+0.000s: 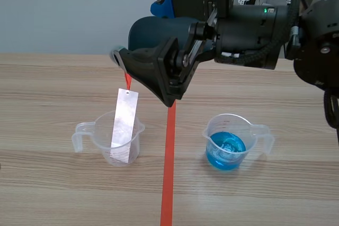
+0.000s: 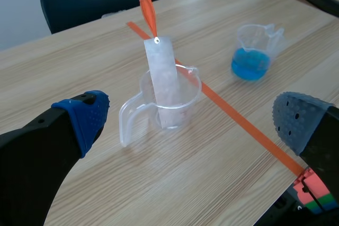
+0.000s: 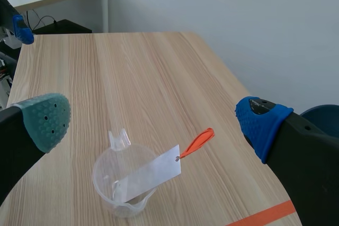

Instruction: Do the redox reaction experiment. return to the home posture

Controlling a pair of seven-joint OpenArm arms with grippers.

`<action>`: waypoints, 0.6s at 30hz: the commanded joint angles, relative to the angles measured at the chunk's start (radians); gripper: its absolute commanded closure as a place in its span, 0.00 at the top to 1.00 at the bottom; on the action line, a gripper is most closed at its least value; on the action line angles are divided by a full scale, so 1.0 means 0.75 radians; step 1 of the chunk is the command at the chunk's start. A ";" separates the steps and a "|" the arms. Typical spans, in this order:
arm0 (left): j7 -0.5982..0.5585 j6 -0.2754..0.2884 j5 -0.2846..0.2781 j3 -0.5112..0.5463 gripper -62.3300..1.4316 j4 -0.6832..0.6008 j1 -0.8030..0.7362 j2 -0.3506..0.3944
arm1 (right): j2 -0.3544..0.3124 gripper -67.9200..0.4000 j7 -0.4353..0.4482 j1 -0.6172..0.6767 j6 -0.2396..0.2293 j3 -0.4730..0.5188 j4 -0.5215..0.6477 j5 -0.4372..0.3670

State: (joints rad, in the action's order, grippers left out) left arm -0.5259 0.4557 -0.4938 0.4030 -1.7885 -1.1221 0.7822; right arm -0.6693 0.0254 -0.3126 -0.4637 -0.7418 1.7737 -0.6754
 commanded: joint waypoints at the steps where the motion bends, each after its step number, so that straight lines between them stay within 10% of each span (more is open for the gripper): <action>1: 0.048 0.003 -0.032 0.016 1.00 -0.076 0.007 0.021 | -0.057 1.00 0.049 -0.022 0.012 0.003 0.032 -0.019; 10: 0.180 -0.038 -0.036 0.017 1.00 -0.325 0.008 0.019 | -0.334 1.00 0.286 0.113 0.050 0.053 0.061 -0.018; 18: 0.219 -0.036 -0.035 0.017 1.00 -0.354 0.033 -0.062 | -0.403 1.00 0.305 0.419 0.049 0.385 0.061 -0.012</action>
State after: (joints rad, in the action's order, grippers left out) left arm -0.3660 0.4263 -0.5064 0.4194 -2.0457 -1.1133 0.7460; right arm -0.9703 0.2386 -0.0055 -0.4301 -0.4759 1.8114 -0.6739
